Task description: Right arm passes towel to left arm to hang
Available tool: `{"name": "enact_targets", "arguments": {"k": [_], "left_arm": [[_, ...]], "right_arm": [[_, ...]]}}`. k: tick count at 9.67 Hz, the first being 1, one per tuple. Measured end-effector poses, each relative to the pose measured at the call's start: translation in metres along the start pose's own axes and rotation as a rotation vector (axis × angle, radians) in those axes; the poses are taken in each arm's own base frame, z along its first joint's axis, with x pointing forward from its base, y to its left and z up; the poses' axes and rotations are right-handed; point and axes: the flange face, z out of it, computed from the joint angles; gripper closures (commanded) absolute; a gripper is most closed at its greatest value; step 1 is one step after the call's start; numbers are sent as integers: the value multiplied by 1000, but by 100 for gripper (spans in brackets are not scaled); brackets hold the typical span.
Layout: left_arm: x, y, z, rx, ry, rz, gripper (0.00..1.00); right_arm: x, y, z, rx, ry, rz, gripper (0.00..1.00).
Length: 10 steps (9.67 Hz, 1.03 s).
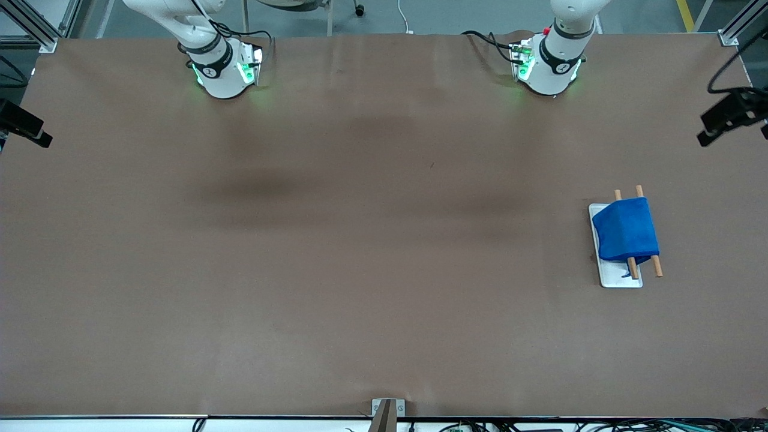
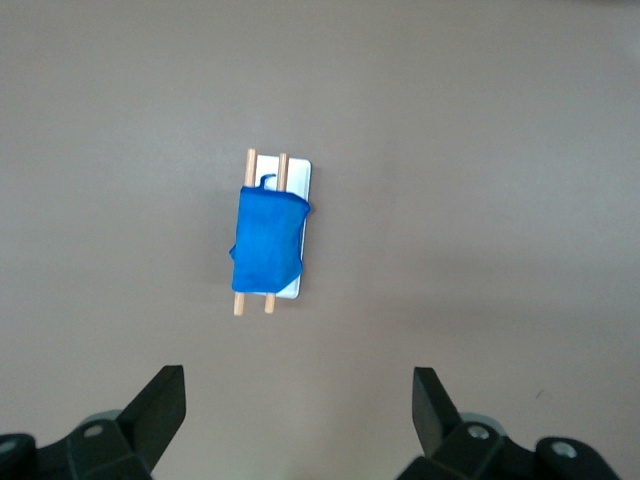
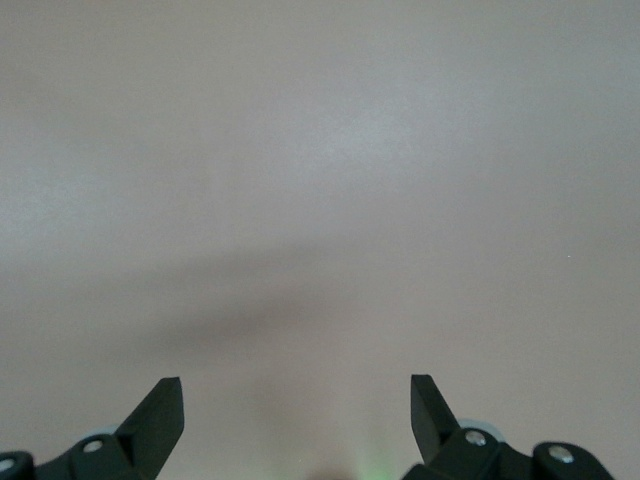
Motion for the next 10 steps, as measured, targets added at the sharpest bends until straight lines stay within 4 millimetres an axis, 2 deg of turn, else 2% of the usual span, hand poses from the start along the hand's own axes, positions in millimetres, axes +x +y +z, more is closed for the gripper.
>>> {"name": "enact_targets", "arguments": {"k": [2,5,8,10], "left_arm": [[-13,10,6,3,-32,9,0],[-16,-5,18,-48,-37,-7,0],[-37,8,27,-45,-5,19,0],[-44,14,28,-42,-7,34,0]], "right_arm": [[0,1,0,0,0,2,0],[0,2,0,0,-1,3,0],[3,3,-1,1,21,4,0],[5,3,-2,2,36,5,0]]}}
